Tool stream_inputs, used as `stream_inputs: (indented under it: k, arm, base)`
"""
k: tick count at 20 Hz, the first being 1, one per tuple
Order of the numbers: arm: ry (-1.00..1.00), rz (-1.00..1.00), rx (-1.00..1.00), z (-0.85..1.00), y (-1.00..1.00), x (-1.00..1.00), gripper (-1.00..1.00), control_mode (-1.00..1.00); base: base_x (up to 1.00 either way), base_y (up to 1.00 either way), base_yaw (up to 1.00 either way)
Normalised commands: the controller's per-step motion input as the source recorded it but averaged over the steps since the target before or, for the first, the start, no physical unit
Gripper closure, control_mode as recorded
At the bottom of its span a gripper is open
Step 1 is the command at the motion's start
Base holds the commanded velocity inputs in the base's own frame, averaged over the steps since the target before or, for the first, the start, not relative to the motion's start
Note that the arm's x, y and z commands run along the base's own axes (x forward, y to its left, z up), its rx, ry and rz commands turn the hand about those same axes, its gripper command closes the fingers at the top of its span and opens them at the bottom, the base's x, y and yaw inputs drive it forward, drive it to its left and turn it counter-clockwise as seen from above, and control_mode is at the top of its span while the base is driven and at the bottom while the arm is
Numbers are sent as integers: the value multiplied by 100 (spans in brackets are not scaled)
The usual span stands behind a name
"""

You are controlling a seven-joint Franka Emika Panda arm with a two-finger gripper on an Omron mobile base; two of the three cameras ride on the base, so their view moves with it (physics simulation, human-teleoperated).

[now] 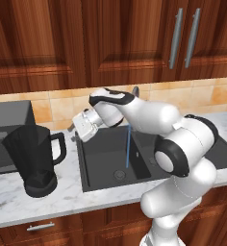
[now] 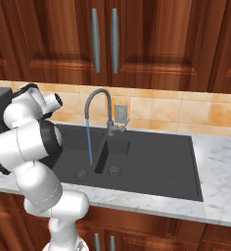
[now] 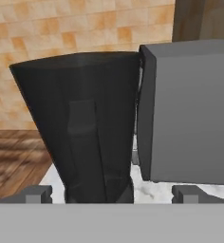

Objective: Turn on the sink faucet and place the jug under the water for a few seconds to fill it up.

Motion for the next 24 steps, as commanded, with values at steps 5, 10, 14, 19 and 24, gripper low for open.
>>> stream_inputs:
  k: [5,10,14,19,24]
  arm:
    - [0,0,0,0,46,-9,-100,-100]
    - [0,0,0,0,50,-7,-100,-100]
    - [0,0,-2,-1,63,-9,-100,-100]
    - [0,0,-4,-7,63,-8,100,-100]
    - [0,0,-3,-5,52,-10,100,-100]
  base:
    - [0,0,0]
    - [0,0,0]
    - [0,0,0]
    - [0,0,0]
    - [0,0,0]
